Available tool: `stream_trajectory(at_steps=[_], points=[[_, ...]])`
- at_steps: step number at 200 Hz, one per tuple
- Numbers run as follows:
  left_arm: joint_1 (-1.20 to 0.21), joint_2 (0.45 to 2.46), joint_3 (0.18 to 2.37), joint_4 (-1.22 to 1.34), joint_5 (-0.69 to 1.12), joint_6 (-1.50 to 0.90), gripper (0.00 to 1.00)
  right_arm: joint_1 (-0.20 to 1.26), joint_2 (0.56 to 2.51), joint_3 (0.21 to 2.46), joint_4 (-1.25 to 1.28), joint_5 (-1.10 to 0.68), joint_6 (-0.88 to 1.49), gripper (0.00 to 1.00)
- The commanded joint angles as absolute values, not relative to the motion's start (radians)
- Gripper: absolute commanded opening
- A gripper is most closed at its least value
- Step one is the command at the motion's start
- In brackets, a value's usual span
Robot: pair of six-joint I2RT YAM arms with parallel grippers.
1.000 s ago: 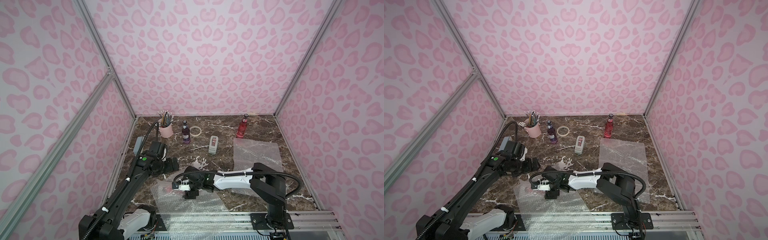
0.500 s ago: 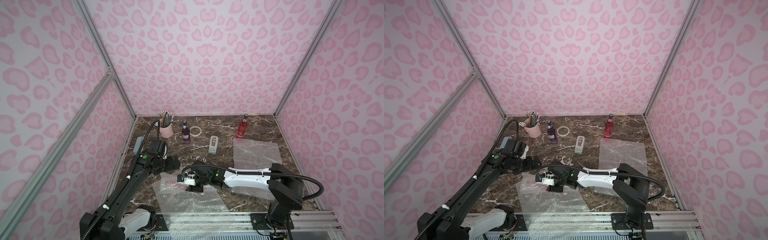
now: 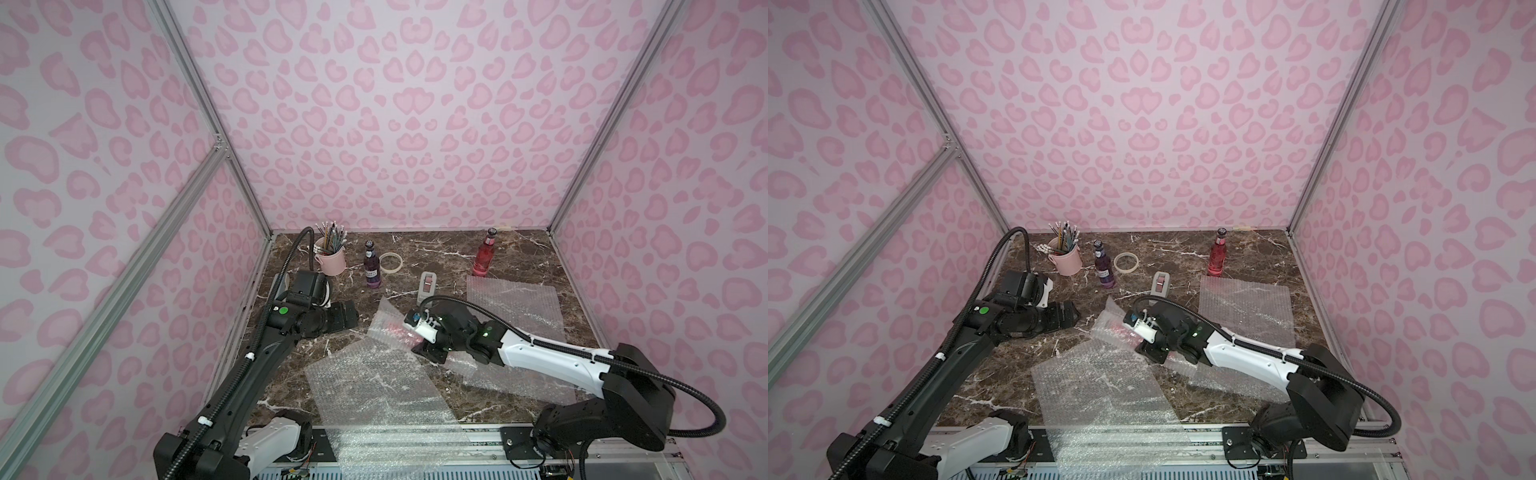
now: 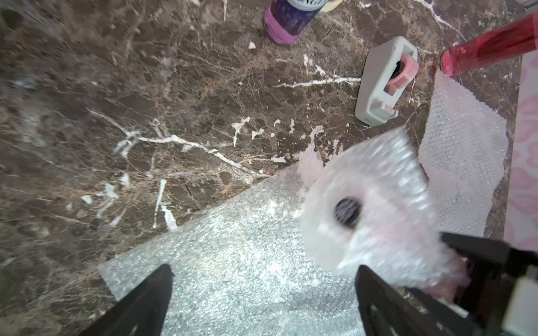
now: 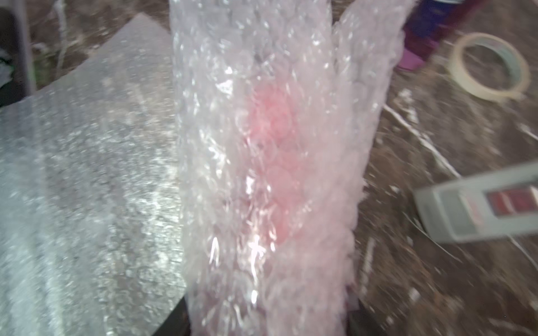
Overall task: Wrap wine bottles in bubble wrap
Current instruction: Pick up the bubble wrap from the bubble wrap, then place the bubble wrap at the center of the board.
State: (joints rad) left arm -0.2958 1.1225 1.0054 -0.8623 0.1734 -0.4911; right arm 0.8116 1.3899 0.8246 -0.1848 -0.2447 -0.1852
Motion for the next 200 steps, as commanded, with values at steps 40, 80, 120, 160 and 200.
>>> stream_trajectory(at_steps=[40,80,120,160,200], points=[[-0.456,1.241,0.926,-0.703,0.204,-0.588,0.99,0.497,1.248,0.73,-0.092,-0.164,0.221,0.43],[-0.552,1.324,0.893,-0.668,0.163,-0.65,0.99,0.462,1.342,0.75,0.013,-0.064,0.496,0.44],[-0.587,1.334,0.864,-0.705,0.071,-0.7,0.99,0.463,1.52,0.868,-0.011,0.004,0.637,0.45],[-0.592,1.346,0.807,-0.69,0.041,-0.736,0.99,0.481,1.656,0.928,0.006,0.042,0.636,0.46],[-0.594,1.404,0.807,-0.672,0.008,-0.716,0.99,0.487,1.741,0.961,0.013,0.089,0.604,0.52]])
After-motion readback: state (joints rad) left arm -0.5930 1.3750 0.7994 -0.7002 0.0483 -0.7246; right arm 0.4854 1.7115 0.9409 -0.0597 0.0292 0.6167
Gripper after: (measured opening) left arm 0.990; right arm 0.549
